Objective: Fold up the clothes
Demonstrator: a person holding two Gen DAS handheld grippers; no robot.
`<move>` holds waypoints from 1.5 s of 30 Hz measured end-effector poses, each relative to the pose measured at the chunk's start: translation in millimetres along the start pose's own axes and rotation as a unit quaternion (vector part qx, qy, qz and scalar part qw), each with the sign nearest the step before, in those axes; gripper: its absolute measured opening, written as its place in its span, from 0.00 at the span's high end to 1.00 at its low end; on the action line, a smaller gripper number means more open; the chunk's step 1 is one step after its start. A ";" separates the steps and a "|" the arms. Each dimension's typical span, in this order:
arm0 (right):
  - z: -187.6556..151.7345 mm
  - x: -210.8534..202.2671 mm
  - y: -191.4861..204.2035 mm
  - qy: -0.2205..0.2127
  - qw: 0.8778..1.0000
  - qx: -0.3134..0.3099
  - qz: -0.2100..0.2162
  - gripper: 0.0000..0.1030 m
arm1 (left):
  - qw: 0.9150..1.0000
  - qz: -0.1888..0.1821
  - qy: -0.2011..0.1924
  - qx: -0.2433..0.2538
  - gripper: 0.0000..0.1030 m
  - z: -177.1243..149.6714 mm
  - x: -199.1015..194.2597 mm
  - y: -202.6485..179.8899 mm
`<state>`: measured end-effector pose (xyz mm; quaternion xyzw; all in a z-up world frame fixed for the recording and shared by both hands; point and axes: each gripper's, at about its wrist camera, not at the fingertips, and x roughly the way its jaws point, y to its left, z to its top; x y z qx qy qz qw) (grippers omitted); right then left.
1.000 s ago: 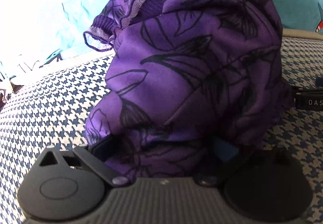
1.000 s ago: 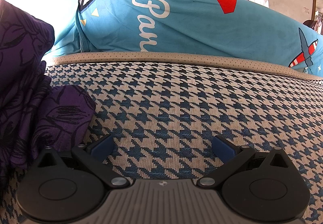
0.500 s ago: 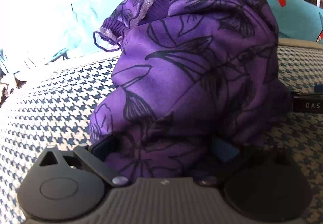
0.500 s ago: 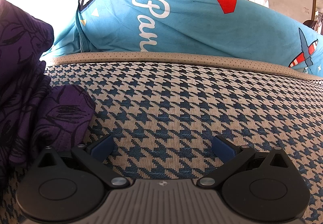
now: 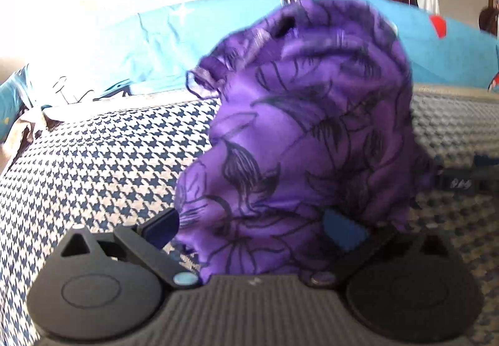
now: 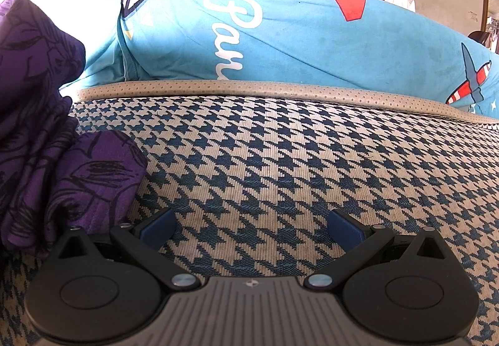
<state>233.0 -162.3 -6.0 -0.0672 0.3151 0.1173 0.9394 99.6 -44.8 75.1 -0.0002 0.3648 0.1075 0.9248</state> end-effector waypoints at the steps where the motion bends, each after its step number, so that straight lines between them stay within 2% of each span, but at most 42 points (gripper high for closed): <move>1: 0.0 0.0 -0.1 0.000 1.000 0.000 0.000 0.00 | 1.000 -0.003 -0.006 -0.004 0.00 0.5 -8.4 2.0; 3: 0.0 -0.1 -0.2 0.000 1.000 0.000 0.000 0.00 | 1.000 -0.006 -0.007 -0.003 0.00 -22.6 -50.0 11.6; 5: 0.0 -0.1 -0.2 0.000 1.000 0.000 0.000 0.00 | 1.000 -0.007 -0.004 -0.002 0.00 -30.9 -81.9 44.5; 10: 0.0 -0.1 -0.2 0.000 1.000 0.000 0.000 0.00 | 1.000 -0.023 0.014 -0.010 0.00 -34.2 -98.3 92.9; 20: -0.3 0.4 -0.3 0.000 1.000 0.000 0.000 0.00 | 0.998 -0.041 0.034 -0.016 0.00 -50.9 -128.6 93.7; 29: -0.6 0.9 -0.3 0.000 1.000 0.000 0.000 0.00 | 0.997 -0.061 0.036 -0.022 0.00 -59.8 -152.7 91.3; 36: -0.7 1.1 -0.5 0.000 1.000 0.000 0.000 0.00 | 0.997 -0.063 0.044 -0.019 0.00 -59.7 -140.5 96.0; 45: -0.6 1.3 -0.6 0.000 1.000 0.000 0.000 0.00 | 0.996 -0.057 0.061 0.010 0.00 -22.5 -85.1 98.8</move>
